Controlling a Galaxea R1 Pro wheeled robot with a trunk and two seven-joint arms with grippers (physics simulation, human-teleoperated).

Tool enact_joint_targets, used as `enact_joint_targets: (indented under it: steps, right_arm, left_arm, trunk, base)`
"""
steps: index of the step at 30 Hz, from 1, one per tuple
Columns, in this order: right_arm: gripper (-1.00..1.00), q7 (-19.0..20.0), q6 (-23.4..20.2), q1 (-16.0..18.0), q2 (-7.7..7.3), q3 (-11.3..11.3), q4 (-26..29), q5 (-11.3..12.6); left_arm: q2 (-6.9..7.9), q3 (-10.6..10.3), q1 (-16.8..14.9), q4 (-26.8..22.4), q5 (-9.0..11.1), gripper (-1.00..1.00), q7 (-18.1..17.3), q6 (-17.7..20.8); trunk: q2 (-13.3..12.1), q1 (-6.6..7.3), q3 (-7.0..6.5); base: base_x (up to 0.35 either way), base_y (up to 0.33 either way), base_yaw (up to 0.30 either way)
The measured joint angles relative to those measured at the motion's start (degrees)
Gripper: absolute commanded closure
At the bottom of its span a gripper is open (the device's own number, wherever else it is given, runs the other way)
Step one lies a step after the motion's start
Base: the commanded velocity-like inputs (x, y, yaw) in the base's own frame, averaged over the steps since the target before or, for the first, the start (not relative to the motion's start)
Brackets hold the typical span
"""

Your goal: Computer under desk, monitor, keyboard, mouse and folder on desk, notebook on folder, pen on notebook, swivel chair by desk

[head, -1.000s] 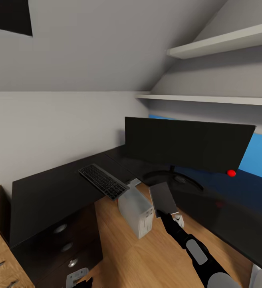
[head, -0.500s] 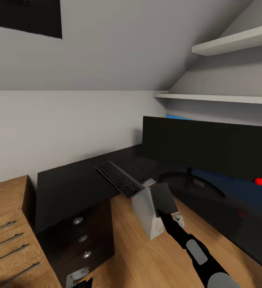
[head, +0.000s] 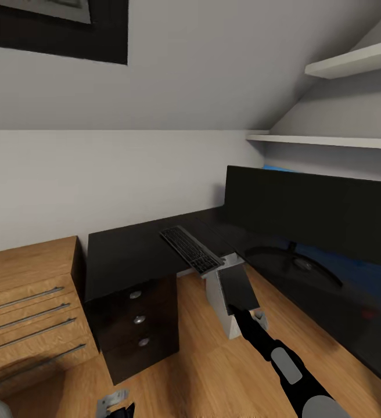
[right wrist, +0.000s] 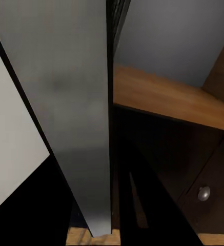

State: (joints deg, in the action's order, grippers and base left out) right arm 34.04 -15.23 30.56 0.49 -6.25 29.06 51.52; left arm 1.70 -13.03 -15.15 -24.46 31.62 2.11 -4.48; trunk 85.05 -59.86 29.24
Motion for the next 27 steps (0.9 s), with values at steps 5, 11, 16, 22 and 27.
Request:
enact_joint_targets:
  steps: [5, 11, 16, 22, 27]
  right_arm:
    - [1.00, 0.1, 0.0, 0.0, -0.05, 0.0, 0.0, 0.1]
    - [1.00, 0.3, -0.1, 0.0, -0.24, 0.0, 0.0, 0.0]
    - [1.00, 0.4, -0.2, 0.0, -0.31, 0.0, 0.0, 0.0]
    - [1.00, 0.3, -0.2, 0.0, -0.33, -0.1, 0.0, 0.0]
    - [1.00, 0.4, -0.3, 0.0, -0.38, -0.1, 0.0, 0.0]
  left_arm:
    - [0.00, 0.0, 0.0, 0.0, -0.2, -1.00, 0.0, 0.0]
    - [-0.01, 0.0, 0.0, 0.0, -0.2, -1.00, 0.0, 0.0]
    - [-0.01, 0.0, 0.0, 0.0, -0.2, -1.00, 0.0, 0.0]
    - [-0.01, 0.0, 0.0, 0.0, -0.1, -1.00, 0.0, 0.0]
    - [-0.01, 0.0, 0.0, 0.0, -0.1, -1.00, 0.0, 0.0]
  trunk:
    - [0.0, 0.01, 0.03]
    - [-2.0, 1.12, -0.86]
    - [-4.0, 2.22, -1.76]
    - [-6.4, 3.54, -2.83]
    - [-8.4, 4.64, -3.73]
  base:
    - [-0.174, -0.105, 0.171]
    - [-0.044, -0.027, 0.043]
    - [-0.011, -0.007, 0.011]
    - [-0.001, 0.000, 0.001]
    - [0.000, 0.000, 0.000]
